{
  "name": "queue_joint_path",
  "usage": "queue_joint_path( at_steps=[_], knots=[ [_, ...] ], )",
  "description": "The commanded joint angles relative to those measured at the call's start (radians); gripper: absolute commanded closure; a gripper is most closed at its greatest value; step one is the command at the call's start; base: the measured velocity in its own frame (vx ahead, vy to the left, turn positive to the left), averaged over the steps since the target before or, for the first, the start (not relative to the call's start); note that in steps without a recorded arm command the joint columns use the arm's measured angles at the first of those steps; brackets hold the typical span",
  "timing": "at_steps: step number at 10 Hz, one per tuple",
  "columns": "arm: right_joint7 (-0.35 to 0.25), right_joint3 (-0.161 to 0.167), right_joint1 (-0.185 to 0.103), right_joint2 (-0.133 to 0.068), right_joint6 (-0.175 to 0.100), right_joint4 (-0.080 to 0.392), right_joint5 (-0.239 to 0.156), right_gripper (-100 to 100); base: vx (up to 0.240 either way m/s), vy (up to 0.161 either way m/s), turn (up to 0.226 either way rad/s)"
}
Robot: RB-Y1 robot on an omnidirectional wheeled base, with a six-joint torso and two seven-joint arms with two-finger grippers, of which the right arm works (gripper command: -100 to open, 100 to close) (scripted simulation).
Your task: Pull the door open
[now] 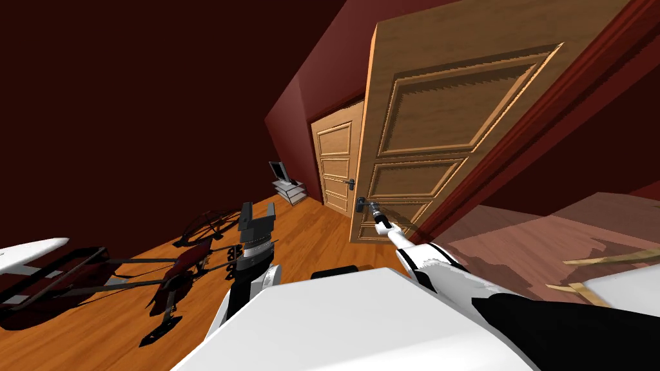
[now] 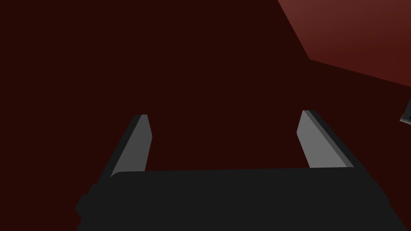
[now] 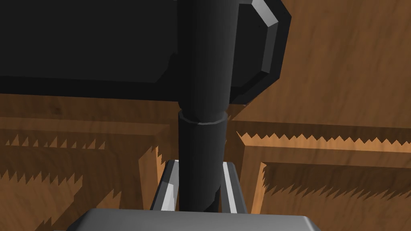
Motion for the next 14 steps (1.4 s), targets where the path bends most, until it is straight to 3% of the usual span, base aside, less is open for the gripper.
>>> queue_joint_path(
  at_steps=[1, 4, 5, 14],
  knots=[
    [-0.006, 0.018, 0.005, 0.013, 0.003, -0.023, 0.003, 100, -0.200, -0.117, 0.149],
    [-0.017, 0.035, 0.002, 0.012, -0.002, -0.023, 0.004, 100, -0.220, -0.111, 0.152],
    [-0.010, 0.022, 0.008, 0.002, 0.008, -0.034, 0.001, 100, -0.110, -0.038, 0.019],
    [-0.103, 0.124, 0.022, -0.013, -0.019, -0.063, 0.038, 100, -0.189, -0.079, 0.090]
  ],
)
